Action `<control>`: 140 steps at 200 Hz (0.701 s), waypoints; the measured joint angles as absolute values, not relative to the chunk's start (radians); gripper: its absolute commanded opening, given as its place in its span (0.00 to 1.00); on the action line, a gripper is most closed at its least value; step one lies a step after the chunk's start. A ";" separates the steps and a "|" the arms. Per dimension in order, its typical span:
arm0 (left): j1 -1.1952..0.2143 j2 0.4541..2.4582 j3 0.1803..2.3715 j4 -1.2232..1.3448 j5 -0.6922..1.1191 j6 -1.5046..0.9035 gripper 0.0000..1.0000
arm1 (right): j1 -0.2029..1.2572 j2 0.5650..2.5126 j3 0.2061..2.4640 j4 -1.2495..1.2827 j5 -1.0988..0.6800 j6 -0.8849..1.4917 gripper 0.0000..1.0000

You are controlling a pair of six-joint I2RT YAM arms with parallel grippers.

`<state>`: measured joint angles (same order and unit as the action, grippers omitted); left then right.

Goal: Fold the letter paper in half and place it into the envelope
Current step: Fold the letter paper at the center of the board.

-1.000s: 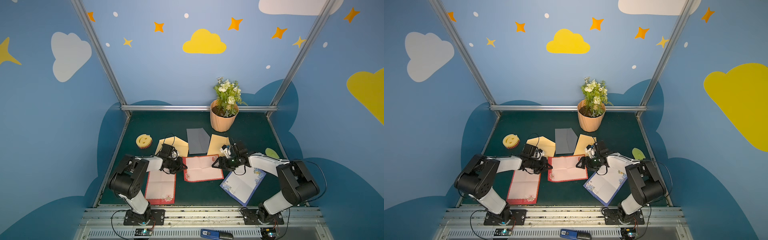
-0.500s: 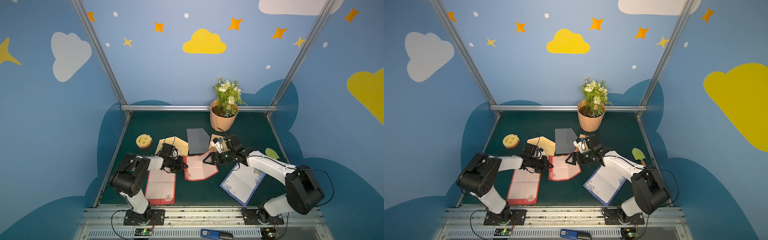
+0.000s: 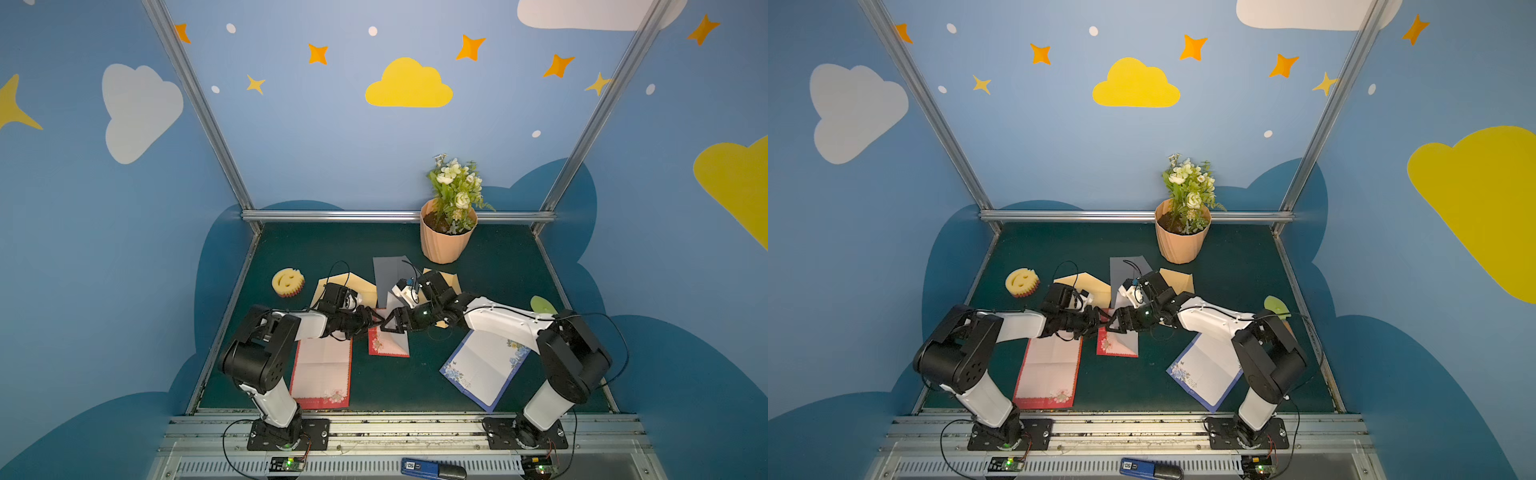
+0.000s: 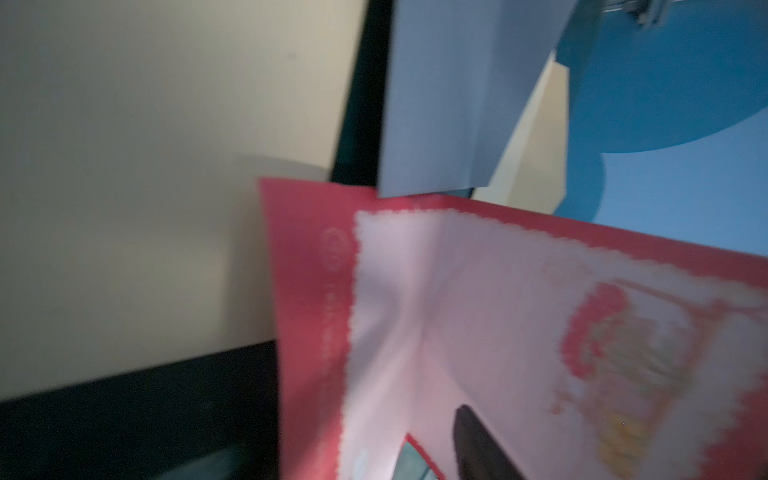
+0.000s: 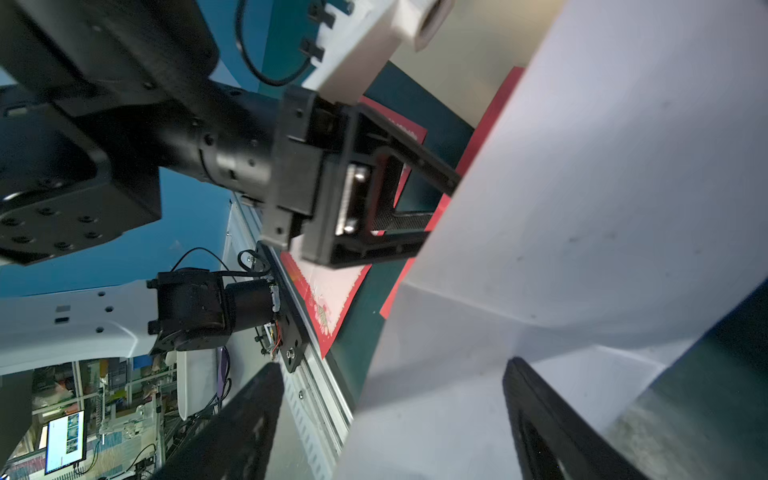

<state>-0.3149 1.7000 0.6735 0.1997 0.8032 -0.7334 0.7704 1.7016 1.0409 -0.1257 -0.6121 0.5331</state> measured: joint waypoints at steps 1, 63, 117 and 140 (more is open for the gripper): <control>-0.315 1.700 0.673 0.200 0.805 -0.735 0.77 | 0.770 1.705 1.042 -0.124 -0.612 0.535 0.82; -0.313 1.584 0.674 0.140 0.700 -0.790 0.99 | 0.770 1.735 1.050 -0.078 -0.613 0.562 0.82; -0.271 1.360 0.665 0.031 0.535 -0.853 1.00 | 0.769 1.735 1.050 -0.058 -0.614 0.572 0.82; -0.222 1.237 0.619 0.008 0.487 -0.882 1.00 | 0.769 1.735 1.050 -0.046 -0.614 0.577 0.83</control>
<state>-0.2222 1.2373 0.6186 0.0082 0.4870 -0.8818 0.7692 1.7351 1.0496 -0.0456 -0.6144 0.5766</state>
